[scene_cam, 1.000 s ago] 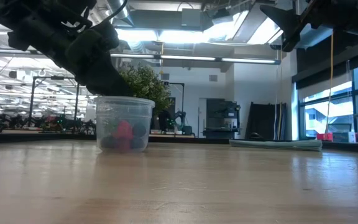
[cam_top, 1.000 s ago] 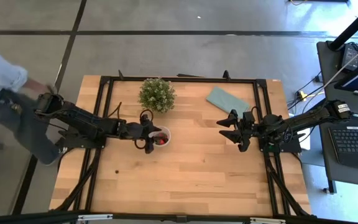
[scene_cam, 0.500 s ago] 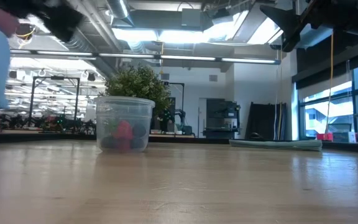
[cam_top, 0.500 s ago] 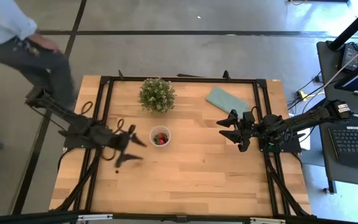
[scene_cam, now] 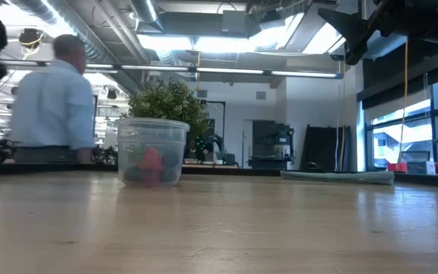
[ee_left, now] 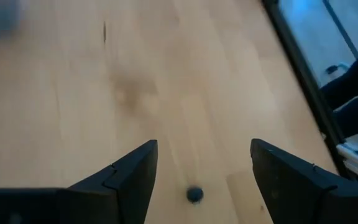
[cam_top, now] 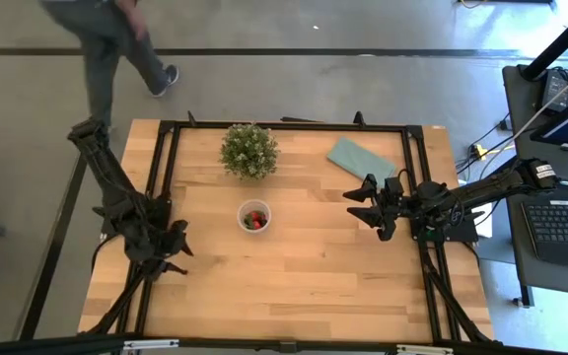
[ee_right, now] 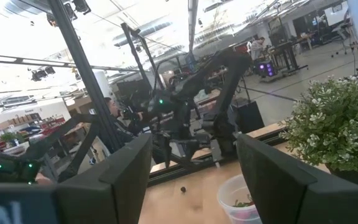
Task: Pick and placing Produce into tupperware
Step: Put the blueberry into the transparent container
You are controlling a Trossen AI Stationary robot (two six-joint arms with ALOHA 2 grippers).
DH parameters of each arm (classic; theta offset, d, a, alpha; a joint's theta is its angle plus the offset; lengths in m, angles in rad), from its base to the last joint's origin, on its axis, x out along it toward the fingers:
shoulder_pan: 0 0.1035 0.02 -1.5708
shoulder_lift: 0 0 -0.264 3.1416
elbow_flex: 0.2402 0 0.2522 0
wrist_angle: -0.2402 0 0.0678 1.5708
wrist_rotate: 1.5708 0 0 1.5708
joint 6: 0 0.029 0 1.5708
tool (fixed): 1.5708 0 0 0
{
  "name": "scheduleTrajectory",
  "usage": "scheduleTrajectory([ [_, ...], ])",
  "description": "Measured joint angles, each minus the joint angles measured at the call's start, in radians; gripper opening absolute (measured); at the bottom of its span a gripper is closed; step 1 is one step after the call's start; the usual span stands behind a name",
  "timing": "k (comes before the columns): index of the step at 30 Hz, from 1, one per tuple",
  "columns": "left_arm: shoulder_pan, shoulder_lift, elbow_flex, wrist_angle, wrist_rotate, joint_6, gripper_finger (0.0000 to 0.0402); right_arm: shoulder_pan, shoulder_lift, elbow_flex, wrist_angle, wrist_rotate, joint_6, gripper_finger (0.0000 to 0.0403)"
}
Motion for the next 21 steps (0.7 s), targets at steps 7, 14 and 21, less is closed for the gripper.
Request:
scheduleTrajectory([
  [7,-0.108,0.001,-0.161,0.179,-0.042,-0.211,0.0248,0.000,0.000,0.000,0.000,0.000,-0.003,0.0239],
  [14,-0.160,0.001,-0.277,0.350,-0.052,-0.218,0.0248,0.000,0.000,0.000,0.000,0.000,-0.003,0.0239],
  [21,-0.172,0.002,-0.292,0.359,-0.046,-0.211,0.0247,0.000,0.000,0.000,0.000,0.000,-0.001,0.0239],
])
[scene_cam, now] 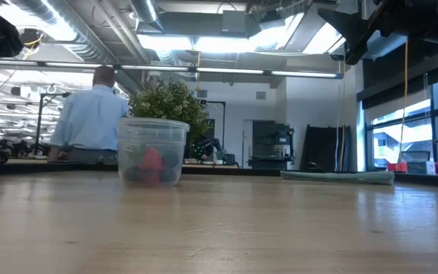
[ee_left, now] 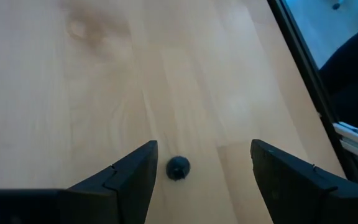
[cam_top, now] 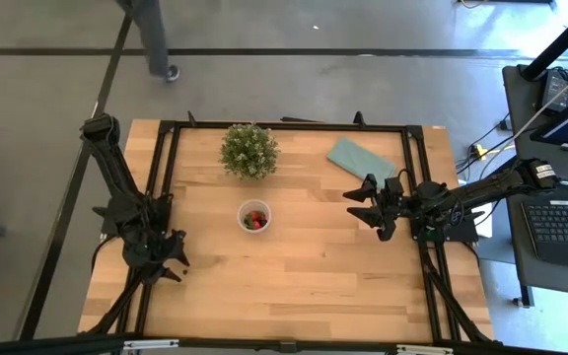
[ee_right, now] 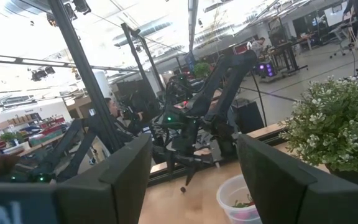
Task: Pick and placing Produce into tupperware
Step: Put the blueberry into the transparent container
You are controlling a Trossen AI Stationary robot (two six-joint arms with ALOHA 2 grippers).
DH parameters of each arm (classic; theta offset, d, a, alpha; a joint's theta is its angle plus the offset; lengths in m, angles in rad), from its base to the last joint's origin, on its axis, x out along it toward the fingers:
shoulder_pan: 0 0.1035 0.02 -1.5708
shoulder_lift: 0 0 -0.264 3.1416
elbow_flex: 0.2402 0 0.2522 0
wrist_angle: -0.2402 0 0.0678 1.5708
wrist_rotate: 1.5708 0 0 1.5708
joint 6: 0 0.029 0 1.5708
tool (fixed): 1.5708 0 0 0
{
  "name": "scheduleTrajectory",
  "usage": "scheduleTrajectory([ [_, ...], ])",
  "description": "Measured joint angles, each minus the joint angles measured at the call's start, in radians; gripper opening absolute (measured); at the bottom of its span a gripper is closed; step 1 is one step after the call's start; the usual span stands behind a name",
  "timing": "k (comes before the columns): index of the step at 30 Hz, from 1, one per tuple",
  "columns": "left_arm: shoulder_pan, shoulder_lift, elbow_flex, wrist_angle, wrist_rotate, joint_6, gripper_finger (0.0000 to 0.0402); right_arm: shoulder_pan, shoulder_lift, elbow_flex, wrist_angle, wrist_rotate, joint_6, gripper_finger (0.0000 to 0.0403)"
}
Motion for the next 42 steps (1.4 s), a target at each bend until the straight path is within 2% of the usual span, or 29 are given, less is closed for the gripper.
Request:
scheduleTrajectory([
  [7,0.000,0.000,0.000,0.006,0.020,0.028,0.0247,0.000,0.000,0.000,0.000,0.000,-0.025,0.0239],
  [17,0.000,0.075,0.000,0.031,-0.028,0.289,0.0247,0.000,0.000,0.000,0.000,0.000,-0.020,0.0238],
  [32,0.001,0.338,0.005,0.192,-0.036,0.288,0.0245,0.000,0.000,0.000,0.001,0.000,-0.023,0.0239],
  [37,0.001,0.365,0.006,0.190,-0.024,0.288,0.0218,0.000,0.000,0.000,0.001,0.000,-0.023,0.0239],
  [42,-0.009,0.365,0.006,0.187,-0.010,0.203,0.0189,0.000,0.000,0.000,0.001,0.000,-0.019,0.0239],
])
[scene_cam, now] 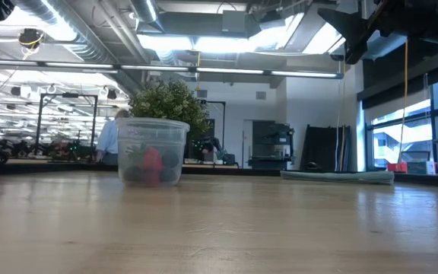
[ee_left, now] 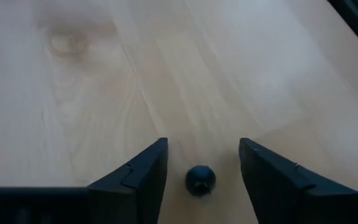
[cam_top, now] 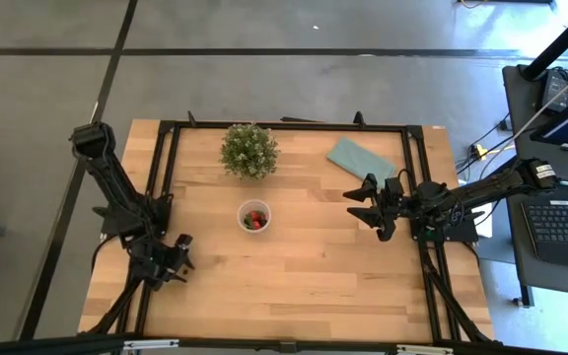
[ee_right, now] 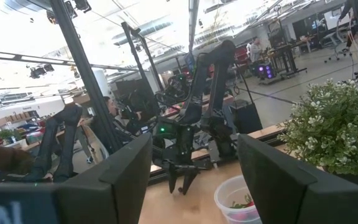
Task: Pick and placing Produce into tupperware
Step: Put the blueberry into the transparent container
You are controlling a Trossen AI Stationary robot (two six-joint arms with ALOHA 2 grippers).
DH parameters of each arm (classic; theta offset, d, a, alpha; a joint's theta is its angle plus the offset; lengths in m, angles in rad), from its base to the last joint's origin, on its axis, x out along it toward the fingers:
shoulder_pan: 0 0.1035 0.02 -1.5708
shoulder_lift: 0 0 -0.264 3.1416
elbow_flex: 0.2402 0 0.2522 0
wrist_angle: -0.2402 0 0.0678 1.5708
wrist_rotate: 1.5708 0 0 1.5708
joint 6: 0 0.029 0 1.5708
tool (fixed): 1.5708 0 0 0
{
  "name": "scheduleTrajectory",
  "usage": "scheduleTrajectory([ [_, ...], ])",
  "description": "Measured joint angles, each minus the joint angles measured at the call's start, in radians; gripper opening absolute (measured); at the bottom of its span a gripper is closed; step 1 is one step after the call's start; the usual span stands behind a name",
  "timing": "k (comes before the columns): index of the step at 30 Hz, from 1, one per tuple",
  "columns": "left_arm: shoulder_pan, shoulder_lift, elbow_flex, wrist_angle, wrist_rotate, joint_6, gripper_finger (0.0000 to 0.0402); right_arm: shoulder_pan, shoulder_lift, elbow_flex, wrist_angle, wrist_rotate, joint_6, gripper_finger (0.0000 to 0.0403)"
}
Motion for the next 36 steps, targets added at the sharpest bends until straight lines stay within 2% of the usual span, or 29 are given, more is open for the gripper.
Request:
scheduleTrajectory([
  [21,-0.012,-0.001,0.004,-0.041,0.017,-0.102,0.0175,0.000,0.000,0.000,0.000,0.000,-0.002,0.0239],
  [25,-0.012,-0.001,0.048,-0.143,0.048,-0.118,0.0175,0.000,0.000,0.000,0.000,0.000,-0.004,0.0239],
  [30,-0.014,-0.009,0.107,-0.275,0.100,-0.051,0.0175,0.000,0.000,0.000,0.000,0.000,-0.005,0.0239],
  [36,-0.016,-0.010,0.110,-0.287,0.077,-0.099,0.0174,0.000,0.000,0.000,0.000,0.000,-0.008,0.0239],
])
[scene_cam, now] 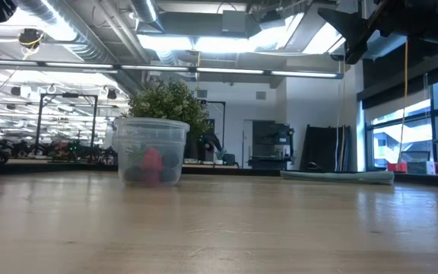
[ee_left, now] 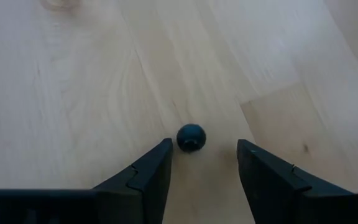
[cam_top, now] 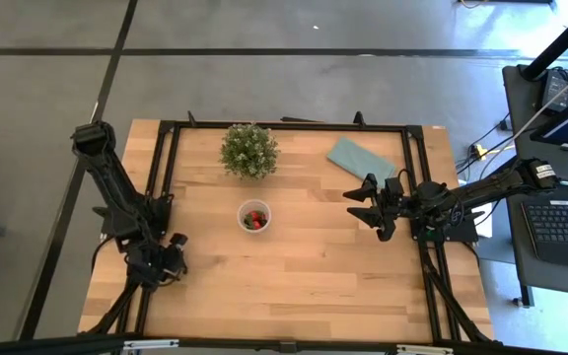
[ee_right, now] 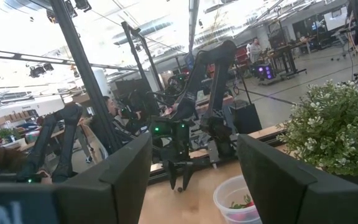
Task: Pick and placing Produce into tupperware
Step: Put the blueberry into the transparent container
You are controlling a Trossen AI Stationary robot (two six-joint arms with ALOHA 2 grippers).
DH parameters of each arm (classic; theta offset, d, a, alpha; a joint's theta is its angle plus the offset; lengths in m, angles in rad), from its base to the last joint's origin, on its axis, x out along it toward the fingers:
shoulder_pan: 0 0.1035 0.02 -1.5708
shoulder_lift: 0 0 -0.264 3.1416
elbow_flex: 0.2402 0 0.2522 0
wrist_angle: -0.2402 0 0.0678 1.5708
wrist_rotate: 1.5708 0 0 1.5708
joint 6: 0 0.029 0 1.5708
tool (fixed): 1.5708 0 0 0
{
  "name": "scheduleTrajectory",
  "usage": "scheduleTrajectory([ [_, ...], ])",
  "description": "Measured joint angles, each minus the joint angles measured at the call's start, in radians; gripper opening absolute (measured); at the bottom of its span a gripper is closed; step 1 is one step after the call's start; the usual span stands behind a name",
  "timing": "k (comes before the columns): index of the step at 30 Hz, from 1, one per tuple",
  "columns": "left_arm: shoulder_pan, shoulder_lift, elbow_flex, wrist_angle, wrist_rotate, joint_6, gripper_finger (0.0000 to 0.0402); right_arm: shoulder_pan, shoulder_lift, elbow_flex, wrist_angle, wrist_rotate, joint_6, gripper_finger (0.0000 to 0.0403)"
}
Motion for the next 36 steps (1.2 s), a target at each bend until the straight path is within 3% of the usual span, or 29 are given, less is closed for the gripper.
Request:
scheduleTrajectory([
  [11,0.000,0.001,-0.006,0.022,-0.060,-0.029,0.0164,0.000,0.000,0.000,0.000,0.000,0.002,0.0239],
  [36,0.004,0.036,-0.006,0.089,-0.109,0.012,0.0092,0.000,0.000,0.000,0.000,0.000,0.000,0.0239],
])
